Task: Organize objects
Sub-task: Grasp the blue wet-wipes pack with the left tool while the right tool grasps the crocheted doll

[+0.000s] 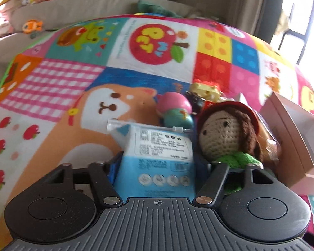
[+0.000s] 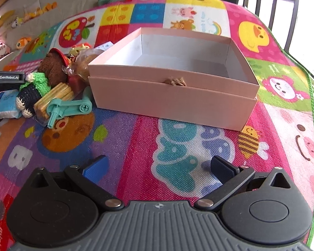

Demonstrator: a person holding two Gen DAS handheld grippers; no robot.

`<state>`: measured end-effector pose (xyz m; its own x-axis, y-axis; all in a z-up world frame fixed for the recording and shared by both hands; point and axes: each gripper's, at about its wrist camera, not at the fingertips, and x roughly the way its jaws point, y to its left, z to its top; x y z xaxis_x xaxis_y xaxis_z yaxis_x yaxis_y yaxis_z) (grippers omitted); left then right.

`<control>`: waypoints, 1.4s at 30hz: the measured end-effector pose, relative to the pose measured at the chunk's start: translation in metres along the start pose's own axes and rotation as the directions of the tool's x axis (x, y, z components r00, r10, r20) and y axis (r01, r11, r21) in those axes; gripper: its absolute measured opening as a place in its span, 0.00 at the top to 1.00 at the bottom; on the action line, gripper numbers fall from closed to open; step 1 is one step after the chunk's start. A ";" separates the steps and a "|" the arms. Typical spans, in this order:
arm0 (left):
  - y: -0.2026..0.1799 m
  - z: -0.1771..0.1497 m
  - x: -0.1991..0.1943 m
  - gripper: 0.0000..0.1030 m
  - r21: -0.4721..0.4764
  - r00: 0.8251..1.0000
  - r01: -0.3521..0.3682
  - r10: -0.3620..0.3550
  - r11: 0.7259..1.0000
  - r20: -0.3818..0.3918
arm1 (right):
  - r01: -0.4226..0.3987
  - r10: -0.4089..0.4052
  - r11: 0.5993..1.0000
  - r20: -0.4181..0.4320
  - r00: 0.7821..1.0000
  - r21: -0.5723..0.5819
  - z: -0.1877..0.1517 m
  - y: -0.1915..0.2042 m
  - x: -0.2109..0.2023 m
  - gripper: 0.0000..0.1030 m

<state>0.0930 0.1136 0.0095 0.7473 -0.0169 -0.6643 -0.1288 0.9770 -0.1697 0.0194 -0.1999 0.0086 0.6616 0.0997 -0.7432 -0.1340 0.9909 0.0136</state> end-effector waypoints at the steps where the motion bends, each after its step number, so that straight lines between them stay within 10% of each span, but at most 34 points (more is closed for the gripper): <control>1: 0.000 -0.001 0.000 0.32 0.007 1.000 0.006 -0.006 1.000 -0.002 | 0.006 -0.006 1.000 -0.006 1.000 0.006 0.001 0.001 0.001 0.00; 15: 0.018 -0.048 -0.059 0.42 0.146 0.998 0.067 -0.064 0.987 -0.024 | -0.108 0.106 0.993 -0.053 0.993 -0.037 0.020 0.012 -0.015 0.00; 20: 0.036 -0.059 -0.072 0.42 0.065 0.998 0.052 -0.053 0.997 0.021 | -0.170 0.187 0.971 0.089 0.978 -0.169 0.067 0.063 -0.042 0.00; 29: 0.044 -0.065 -0.077 0.42 0.047 0.997 0.047 -0.049 0.998 0.052 | -0.199 0.219 0.947 0.052 0.974 -0.251 0.120 0.161 0.029 0.00; 36: 0.044 -0.067 -0.077 0.42 0.043 0.997 0.042 -0.045 0.998 0.058 | -0.085 0.107 0.929 0.041 0.993 -0.359 0.114 0.205 0.066 0.27; 42: 0.041 -0.067 -0.079 0.42 0.049 0.998 0.027 -0.030 0.998 0.053 | -0.244 0.257 0.916 -0.001 0.967 -0.318 0.108 0.178 0.018 0.35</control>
<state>-0.0152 0.1411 0.0057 0.7841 -0.0348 -0.6197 -0.0761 0.9855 -0.1517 0.0871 -0.0115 0.0699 0.6042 0.3505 -0.7156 -0.5185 0.8549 -0.0190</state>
